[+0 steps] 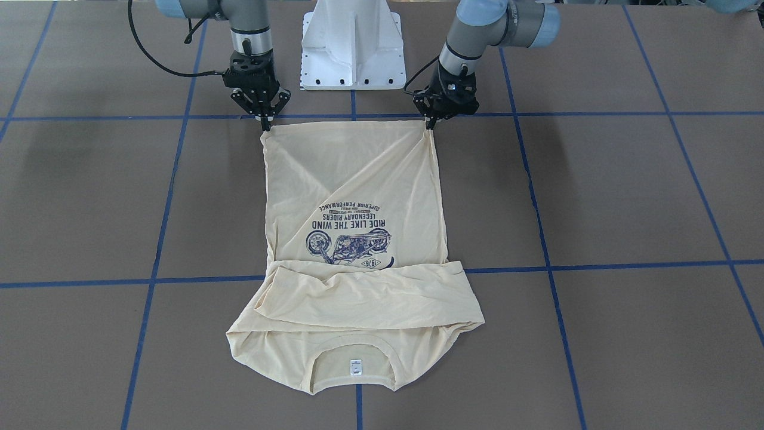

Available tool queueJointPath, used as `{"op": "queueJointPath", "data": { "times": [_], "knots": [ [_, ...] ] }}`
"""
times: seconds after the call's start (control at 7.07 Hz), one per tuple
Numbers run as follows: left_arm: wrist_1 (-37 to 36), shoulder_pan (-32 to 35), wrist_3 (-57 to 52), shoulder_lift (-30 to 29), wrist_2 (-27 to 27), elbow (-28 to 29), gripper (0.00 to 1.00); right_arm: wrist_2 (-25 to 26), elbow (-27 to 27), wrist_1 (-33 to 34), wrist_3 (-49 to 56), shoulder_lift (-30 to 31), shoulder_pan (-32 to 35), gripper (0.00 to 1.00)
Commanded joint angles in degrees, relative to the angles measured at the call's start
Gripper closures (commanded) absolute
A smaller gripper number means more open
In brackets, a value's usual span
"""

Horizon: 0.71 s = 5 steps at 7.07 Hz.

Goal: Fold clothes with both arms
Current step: 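Lift the hem with both grippers and fold it toward the collar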

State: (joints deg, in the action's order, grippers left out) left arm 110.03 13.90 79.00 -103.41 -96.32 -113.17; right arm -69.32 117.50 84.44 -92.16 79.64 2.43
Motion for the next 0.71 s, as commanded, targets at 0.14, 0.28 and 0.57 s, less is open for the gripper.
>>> {"op": "queueJointPath", "data": {
  "times": [0.14,0.28,0.57],
  "knots": [
    [-4.27,0.60,-0.60,2.94,-4.55,-14.21,1.00,-6.84,10.68,4.03,0.22,0.60,3.88,1.00],
    [-9.78,0.69,-0.60,2.77,-7.10,-20.97,1.00,-12.02,16.91,7.89,1.01,0.52,4.50,1.00],
    [-17.89,-1.75,-0.51,2.42,-10.01,-32.07,1.00,-15.84,33.41,19.20,1.01,0.52,-1.69,1.00]
  ]
}}
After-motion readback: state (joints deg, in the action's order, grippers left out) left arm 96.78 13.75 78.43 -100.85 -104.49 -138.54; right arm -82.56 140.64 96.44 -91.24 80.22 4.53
